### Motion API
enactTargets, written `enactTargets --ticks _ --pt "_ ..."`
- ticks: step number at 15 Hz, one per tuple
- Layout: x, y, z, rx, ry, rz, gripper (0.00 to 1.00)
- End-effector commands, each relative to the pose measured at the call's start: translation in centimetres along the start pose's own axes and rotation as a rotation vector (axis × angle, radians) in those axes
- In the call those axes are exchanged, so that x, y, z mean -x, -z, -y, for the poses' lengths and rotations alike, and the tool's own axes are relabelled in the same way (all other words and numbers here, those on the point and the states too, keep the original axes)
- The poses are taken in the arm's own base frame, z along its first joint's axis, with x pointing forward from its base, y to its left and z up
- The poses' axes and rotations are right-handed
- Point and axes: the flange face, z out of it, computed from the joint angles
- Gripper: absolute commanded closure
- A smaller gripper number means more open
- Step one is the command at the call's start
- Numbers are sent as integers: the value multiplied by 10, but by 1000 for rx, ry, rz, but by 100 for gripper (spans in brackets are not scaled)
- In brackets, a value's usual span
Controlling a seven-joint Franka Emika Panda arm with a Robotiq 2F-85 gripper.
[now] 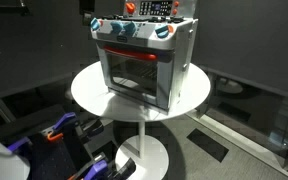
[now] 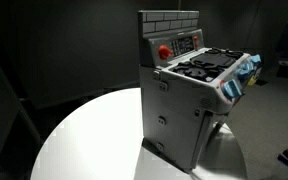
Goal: Press the top orange button on the right side of the stove
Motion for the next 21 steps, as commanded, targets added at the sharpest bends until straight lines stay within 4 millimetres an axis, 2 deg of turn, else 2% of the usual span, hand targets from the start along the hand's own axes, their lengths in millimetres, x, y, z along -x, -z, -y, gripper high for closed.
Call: enactTargets --ticks 1,5,9,15,18,21 --pt "0 0 0 0 0 0 0" --pt "-6 12 -2 -1 -20 -35 0" --pt "-21 44 -5 -13 -46 -137 0" --pt "-69 102 -11 -15 -103 -350 0" --pt "-97 116 -12 -3 -137 -420 0" --pt "-126 119 -8 27 -165 -465 0"
